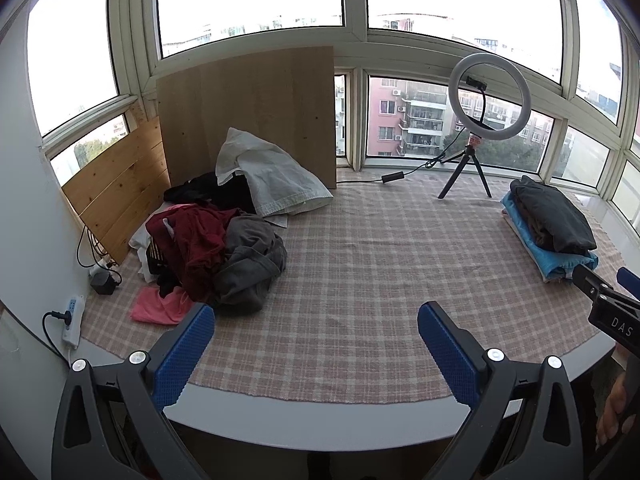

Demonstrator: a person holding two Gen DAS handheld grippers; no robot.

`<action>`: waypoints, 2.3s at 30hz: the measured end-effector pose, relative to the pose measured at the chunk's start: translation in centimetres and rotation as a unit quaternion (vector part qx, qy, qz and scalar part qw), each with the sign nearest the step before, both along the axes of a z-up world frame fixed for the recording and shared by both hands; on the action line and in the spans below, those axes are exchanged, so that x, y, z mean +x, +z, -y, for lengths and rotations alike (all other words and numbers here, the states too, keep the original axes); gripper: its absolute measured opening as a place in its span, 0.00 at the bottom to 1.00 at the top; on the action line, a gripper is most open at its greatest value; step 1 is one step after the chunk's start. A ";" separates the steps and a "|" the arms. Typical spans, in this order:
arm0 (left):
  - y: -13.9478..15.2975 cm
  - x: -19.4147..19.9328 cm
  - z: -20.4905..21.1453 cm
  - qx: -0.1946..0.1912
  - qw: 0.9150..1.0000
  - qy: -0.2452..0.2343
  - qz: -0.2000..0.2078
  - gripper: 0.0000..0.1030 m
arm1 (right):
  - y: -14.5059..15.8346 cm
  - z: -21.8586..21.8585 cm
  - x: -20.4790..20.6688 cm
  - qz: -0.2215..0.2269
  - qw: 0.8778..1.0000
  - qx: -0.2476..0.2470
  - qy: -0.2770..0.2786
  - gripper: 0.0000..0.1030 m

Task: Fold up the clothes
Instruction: 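Move both tools toward the clothes pile beside the wooden board, then grasp the grey daisy T-shirt with the right gripper and lift it from the pile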

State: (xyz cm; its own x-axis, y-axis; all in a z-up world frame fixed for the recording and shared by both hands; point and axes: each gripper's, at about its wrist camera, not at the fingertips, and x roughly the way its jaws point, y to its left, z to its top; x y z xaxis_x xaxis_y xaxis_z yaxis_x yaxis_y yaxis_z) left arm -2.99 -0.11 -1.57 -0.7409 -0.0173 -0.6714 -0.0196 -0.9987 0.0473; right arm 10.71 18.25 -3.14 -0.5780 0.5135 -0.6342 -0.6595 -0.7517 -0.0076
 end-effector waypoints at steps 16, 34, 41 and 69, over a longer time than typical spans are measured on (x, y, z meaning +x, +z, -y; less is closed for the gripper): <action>-1.0 -1.3 12.7 -0.005 0.991 0.132 0.011 0.99 | -1.0 3.0 -8.2 -0.048 0.990 -0.039 0.127 1.00; 3.4 -10.5 31.1 0.005 0.988 0.150 -0.042 0.99 | 6.2 12.7 -27.6 -0.070 0.968 0.013 0.240 1.00; -0.5 -13.9 34.3 0.027 0.990 0.141 -0.001 0.99 | 2.0 13.7 -31.7 -0.089 0.960 -0.051 0.261 1.00; -17.2 -29.7 26.1 0.037 0.985 0.065 0.158 0.72 | -14.0 14.0 -43.5 0.080 0.942 -0.105 0.309 1.00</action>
